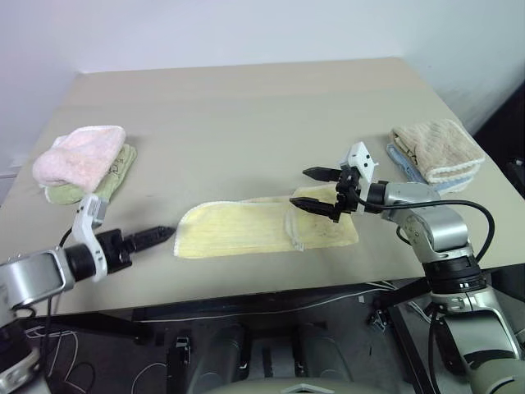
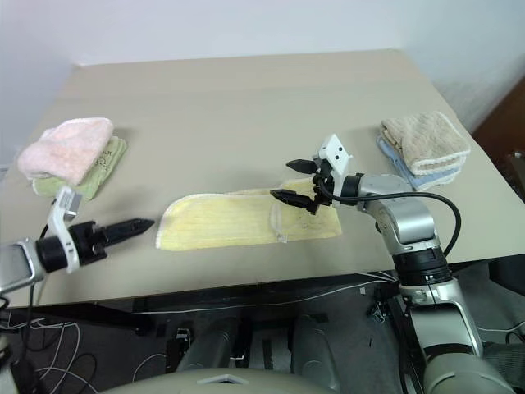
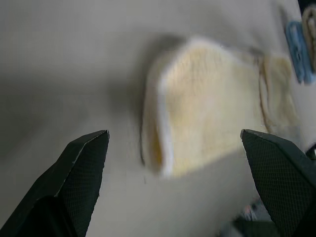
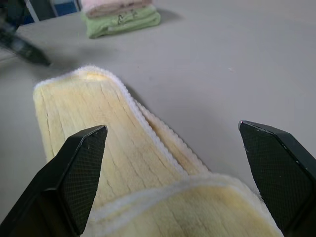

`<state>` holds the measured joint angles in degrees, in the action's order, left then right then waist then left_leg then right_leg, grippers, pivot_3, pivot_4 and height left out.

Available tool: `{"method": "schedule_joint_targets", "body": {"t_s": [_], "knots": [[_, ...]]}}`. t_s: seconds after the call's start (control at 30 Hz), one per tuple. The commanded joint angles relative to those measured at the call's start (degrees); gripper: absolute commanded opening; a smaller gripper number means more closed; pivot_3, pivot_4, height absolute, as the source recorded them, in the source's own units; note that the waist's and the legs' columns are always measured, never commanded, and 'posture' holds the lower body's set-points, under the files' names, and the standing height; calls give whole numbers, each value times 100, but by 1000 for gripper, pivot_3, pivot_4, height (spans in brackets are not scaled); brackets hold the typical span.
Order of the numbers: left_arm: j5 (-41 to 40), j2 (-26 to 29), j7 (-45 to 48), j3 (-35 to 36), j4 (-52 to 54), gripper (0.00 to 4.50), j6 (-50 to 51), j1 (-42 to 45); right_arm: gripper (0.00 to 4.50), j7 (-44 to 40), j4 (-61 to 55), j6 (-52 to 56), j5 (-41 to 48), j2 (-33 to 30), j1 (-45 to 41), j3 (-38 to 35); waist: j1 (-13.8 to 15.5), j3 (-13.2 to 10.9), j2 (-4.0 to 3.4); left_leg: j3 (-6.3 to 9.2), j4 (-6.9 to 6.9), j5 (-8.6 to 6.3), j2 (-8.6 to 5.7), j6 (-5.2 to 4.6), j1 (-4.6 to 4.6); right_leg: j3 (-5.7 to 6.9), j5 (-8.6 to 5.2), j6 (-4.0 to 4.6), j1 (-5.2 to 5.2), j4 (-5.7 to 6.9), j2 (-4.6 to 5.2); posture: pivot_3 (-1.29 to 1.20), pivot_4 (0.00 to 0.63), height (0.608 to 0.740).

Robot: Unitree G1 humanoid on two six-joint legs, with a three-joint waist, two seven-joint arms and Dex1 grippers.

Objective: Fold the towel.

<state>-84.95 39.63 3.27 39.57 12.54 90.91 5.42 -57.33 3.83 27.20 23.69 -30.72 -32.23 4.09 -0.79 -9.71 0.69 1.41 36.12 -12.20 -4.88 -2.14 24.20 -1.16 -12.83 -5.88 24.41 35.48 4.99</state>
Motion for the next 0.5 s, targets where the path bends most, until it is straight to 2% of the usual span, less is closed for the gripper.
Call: {"method": "schedule_joint_targets", "body": {"t_s": [0.03, 0.1, 0.2, 0.33, 0.5], "knots": [[-2330, 557, -1382, -760, 137, 4483, -1291, -661, 4500, 26, -134, -51, 69, 87, -109, -99, 10, 0, 3, 0, -1, 0, 1, 0, 1, 1, -1, 1, 0, -1, 1, 0, 150, 740], [-2767, 887, -1705, -1085, 202, 4483, -1752, -908, 4500, 64, -199, -42, 68, 120, -45, -107, 28, 0, 3, 0, -3, -1, 1, 0, 1, 0, -2, 6, 0, -4, 4, 0, 150, 740], [-2805, 1107, -1884, -1419, 258, 4483, -2149, -1048, 4500, 190, -157, -97, 57, 191, -12, -177, 17, 0, -5, 0, -11, -1, -1, 0, 1, 1, -9, 23, 2, -10, 6, 0, 150, 740], [-2805, 1024, -2207, -1747, 144, 4483, -2550, -892, 4500, 371, -98, -188, -59, 257, 29, -173, 8, 1, -7, -1, -22, -1, -1, 0, 1, 0, -10, 26, 7, -17, 4, 0, 150, 740], [-2805, 993, -2185, -1974, 140, 4483, -2597, -814, 4500, 490, -173, -194, -79, 256, 109, -200, 9, 1, -7, -2, -39, 0, -2, 1, 6, 0, -11, 28, 14, -25, 1, 0, 150, 740]]}}
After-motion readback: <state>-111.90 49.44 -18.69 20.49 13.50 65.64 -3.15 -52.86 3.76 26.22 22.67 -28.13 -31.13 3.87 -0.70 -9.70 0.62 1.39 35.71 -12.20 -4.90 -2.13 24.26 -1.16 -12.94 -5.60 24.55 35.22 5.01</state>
